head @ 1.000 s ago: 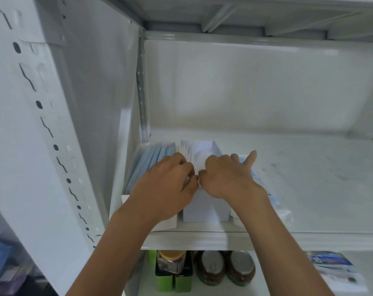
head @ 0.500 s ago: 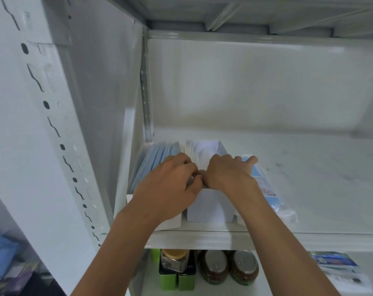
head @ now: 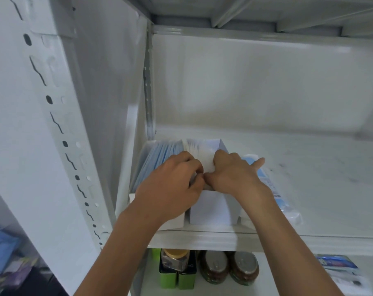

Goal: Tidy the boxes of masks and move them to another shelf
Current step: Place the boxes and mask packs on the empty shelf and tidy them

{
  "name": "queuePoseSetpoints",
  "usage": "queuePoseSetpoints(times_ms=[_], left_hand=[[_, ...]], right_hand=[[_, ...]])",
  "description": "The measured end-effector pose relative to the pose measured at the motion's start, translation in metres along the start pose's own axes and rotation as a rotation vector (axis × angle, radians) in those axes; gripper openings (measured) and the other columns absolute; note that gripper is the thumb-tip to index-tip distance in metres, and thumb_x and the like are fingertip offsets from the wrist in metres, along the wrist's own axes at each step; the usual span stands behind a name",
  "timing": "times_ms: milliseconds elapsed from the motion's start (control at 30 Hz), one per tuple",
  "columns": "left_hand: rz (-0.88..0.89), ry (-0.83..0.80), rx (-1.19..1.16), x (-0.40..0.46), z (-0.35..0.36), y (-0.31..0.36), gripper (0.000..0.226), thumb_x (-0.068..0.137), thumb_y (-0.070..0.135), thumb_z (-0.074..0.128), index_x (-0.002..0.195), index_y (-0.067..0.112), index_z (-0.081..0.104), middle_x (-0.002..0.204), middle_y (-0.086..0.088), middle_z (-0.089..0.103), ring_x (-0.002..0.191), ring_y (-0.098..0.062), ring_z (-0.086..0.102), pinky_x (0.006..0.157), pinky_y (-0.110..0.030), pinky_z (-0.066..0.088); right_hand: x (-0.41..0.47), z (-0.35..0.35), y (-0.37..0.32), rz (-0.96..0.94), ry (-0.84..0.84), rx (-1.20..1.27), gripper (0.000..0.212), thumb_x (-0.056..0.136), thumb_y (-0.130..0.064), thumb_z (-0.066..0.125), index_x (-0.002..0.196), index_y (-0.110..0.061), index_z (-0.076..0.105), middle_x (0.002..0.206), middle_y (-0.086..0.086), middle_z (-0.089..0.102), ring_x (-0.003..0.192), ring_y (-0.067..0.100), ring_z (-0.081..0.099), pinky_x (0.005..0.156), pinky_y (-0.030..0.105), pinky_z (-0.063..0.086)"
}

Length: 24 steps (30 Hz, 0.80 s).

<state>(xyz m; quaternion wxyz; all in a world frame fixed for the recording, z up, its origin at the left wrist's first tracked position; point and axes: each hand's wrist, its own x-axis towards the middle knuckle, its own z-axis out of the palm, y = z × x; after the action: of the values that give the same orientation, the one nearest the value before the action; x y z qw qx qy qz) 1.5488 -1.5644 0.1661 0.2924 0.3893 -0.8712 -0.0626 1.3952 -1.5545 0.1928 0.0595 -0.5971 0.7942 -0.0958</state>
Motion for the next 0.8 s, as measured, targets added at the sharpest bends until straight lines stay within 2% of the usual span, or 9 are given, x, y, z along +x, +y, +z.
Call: queuePoseSetpoints(times_ms=[133,233,300,367,467,567,633,700,800], left_hand=[[-0.006,0.015,-0.008,-0.002,0.001,0.000,0.024,0.099,0.030,0.052,0.116,0.021,0.066,0.114,0.005,0.065,0.098,-0.010,0.060,0.088,-0.032,0.055],[-0.028,0.031,-0.028,-0.003,0.002,-0.001,0.040,0.098,0.035,0.054,0.137,0.028,0.047,0.127,0.005,0.062,0.102,-0.012,0.061,0.084,-0.030,0.053],[-0.021,0.041,-0.039,-0.004,0.003,-0.001,0.051,0.098,0.035,0.054,0.145,0.032,0.033,0.134,0.004,0.057,0.105,-0.014,0.062,0.083,-0.032,0.055],[-0.001,0.043,-0.031,-0.005,0.003,-0.001,0.058,0.097,0.033,0.050,0.151,0.031,0.029,0.145,0.004,0.051,0.117,-0.017,0.060,0.092,-0.038,0.056],[0.045,-0.006,0.050,-0.007,0.001,0.001,0.064,0.094,0.032,0.041,0.157,0.024,0.031,0.159,0.002,0.042,0.142,-0.017,0.043,0.114,-0.043,0.042],[0.054,-0.107,0.138,-0.008,-0.001,0.002,0.061,0.096,0.037,0.029,0.157,0.029,0.033,0.163,0.007,0.037,0.151,-0.015,0.030,0.124,-0.043,0.026],[0.049,-0.164,0.175,-0.008,-0.002,0.003,0.060,0.097,0.041,0.021,0.154,0.035,0.037,0.161,0.011,0.038,0.150,-0.013,0.031,0.124,-0.042,0.023],[0.045,-0.167,0.187,-0.007,-0.002,0.003,0.060,0.096,0.043,0.019,0.150,0.037,0.043,0.159,0.012,0.041,0.148,-0.011,0.032,0.124,-0.039,0.021],[0.041,-0.144,0.177,-0.007,-0.002,0.005,0.059,0.095,0.043,0.021,0.145,0.035,0.052,0.156,0.011,0.046,0.146,-0.009,0.035,0.121,-0.035,0.021]], right_hand=[[-0.007,-0.003,0.002,-0.013,0.204,-0.007,0.018,0.079,-0.024,0.057,0.093,-0.019,0.048,0.087,-0.001,0.055,0.094,0.026,0.055,0.112,0.075,-0.004],[-0.010,-0.009,-0.002,-0.058,0.324,-0.053,0.024,0.078,-0.029,0.061,0.099,-0.021,0.053,0.087,-0.001,0.059,0.091,0.027,0.057,0.114,0.070,0.010],[-0.010,-0.009,-0.003,-0.099,0.286,-0.069,0.027,0.084,-0.041,0.057,0.104,-0.023,0.054,0.099,0.001,0.062,0.103,0.028,0.057,0.111,0.064,0.020],[-0.010,-0.005,0.000,-0.122,0.161,-0.018,0.036,0.094,-0.050,0.043,0.115,-0.023,0.054,0.108,0.002,0.063,0.112,0.028,0.053,0.110,0.061,0.021],[-0.010,0.000,0.014,-0.195,0.077,0.196,0.036,0.098,-0.035,0.031,0.131,-0.027,0.046,0.097,-0.003,0.061,0.106,0.024,0.050,0.116,0.063,0.012],[-0.008,-0.003,0.034,-0.323,0.111,0.241,0.038,0.090,-0.012,0.038,0.123,-0.028,0.046,0.103,-0.005,0.069,0.097,0.018,0.048,0.113,0.053,0.030],[-0.005,-0.007,0.044,-0.355,0.068,0.281,0.039,0.083,-0.004,0.044,0.114,-0.028,0.051,0.113,-0.009,0.071,0.101,0.015,0.054,0.101,0.042,0.041],[0.000,-0.009,0.049,-0.380,0.084,0.244,0.034,0.081,-0.006,0.055,0.106,-0.029,0.057,0.108,-0.013,0.068,0.108,0.014,0.058,0.094,0.038,0.042],[0.006,-0.010,0.050,-0.383,0.339,-0.059,0.020,0.077,-0.025,0.067,0.095,-0.032,0.060,0.102,-0.013,0.061,0.104,0.019,0.054,0.085,0.037,0.035]])
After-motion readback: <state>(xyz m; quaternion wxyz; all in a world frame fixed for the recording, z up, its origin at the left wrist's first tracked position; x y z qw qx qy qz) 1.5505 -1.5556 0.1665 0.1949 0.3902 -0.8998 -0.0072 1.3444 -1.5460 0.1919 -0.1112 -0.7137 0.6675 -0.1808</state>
